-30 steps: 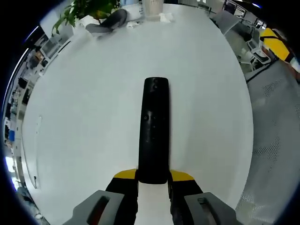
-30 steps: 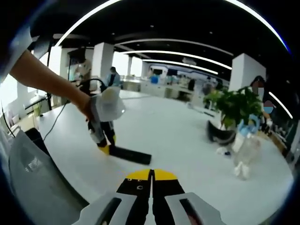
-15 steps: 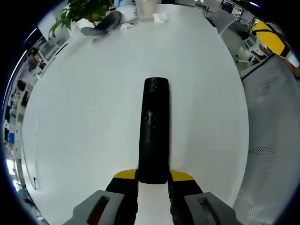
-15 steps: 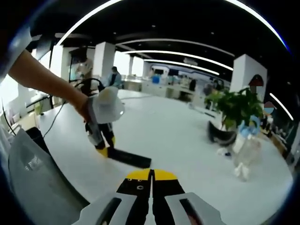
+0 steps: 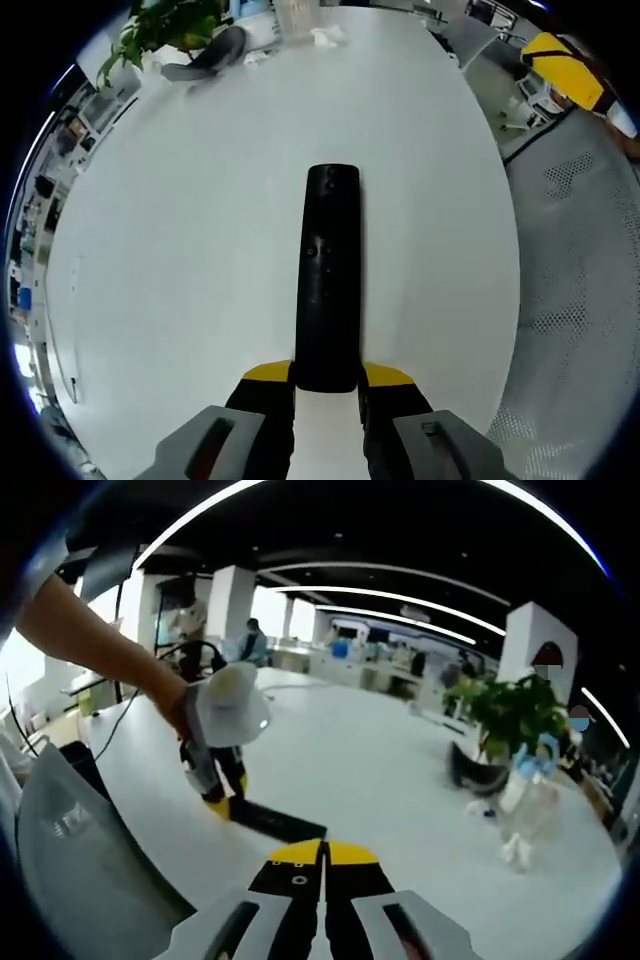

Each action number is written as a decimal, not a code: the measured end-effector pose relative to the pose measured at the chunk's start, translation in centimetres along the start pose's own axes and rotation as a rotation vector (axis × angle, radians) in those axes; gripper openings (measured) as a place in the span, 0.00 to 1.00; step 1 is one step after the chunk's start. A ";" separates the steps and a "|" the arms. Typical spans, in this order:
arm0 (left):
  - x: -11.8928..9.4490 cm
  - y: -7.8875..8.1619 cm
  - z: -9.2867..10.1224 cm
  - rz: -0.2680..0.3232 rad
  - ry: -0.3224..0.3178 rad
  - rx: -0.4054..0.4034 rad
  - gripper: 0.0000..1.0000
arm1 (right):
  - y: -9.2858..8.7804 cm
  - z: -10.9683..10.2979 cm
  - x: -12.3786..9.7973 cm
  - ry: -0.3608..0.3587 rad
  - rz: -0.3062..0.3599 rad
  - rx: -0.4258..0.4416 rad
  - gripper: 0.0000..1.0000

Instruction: Press the specified remote control buttons in sequence, fully releasing each button before pressing the next.

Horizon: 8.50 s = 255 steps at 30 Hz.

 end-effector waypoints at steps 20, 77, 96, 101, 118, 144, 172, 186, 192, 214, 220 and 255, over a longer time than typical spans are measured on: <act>-0.2 -0.6 3.2 -0.002 -0.002 0.015 0.23 | 0.0 0.3 -0.2 -0.025 0.012 0.004 0.00; 0.1 -5.2 10.0 0.516 0.026 -0.212 0.23 | -1.5 0.4 8.0 0.205 -0.292 0.387 0.00; 0.3 -5.0 10.1 0.533 0.040 -0.192 0.24 | -3.7 -1.1 8.9 0.265 -0.404 0.241 0.00; 0.3 -5.0 10.1 0.538 0.036 -0.201 0.24 | -4.5 -1.5 9.1 0.258 -0.444 0.216 0.00; 0.4 -4.9 9.9 0.577 0.025 -0.204 0.25 | -4.7 -1.7 9.0 0.246 -0.396 0.119 0.00; 0.5 -5.0 10.1 0.601 0.029 -0.215 0.24 | -4.8 -2.0 8.9 0.319 -0.419 0.264 0.00; 0.6 -5.0 10.0 0.611 0.034 -0.223 0.25 | -4.5 -2.7 8.8 0.269 -0.352 -0.018 0.00; 0.7 -5.1 10.0 0.617 0.033 -0.224 0.24 | -4.4 -2.8 9.0 0.282 -0.357 0.028 0.00; 0.6 -5.1 10.0 0.617 0.033 -0.225 0.24 | -4.3 -3.7 9.0 0.301 -0.357 -0.020 0.00; 0.6 -5.0 10.0 0.617 0.035 -0.224 0.24 | -4.1 -4.4 8.8 0.334 -0.377 -0.064 0.00; 0.7 -5.0 10.0 0.617 0.035 -0.225 0.25 | -4.2 -4.0 8.8 0.345 -0.376 -0.009 0.00; 0.7 -5.0 10.1 0.622 0.034 -0.220 0.25 | -4.3 -3.7 8.9 0.365 -0.364 0.086 0.00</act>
Point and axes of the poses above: the point that each gripper's makers call its tool centre point, and the gripper's own axes: x roughly forward along the fingers, z roughly to its right, y roughly out of its top, the point moved 8 cm from there along -x, roughly backward along the fingers, and after that the axes turned 5 degrees about -x, right-handed, at the moved point
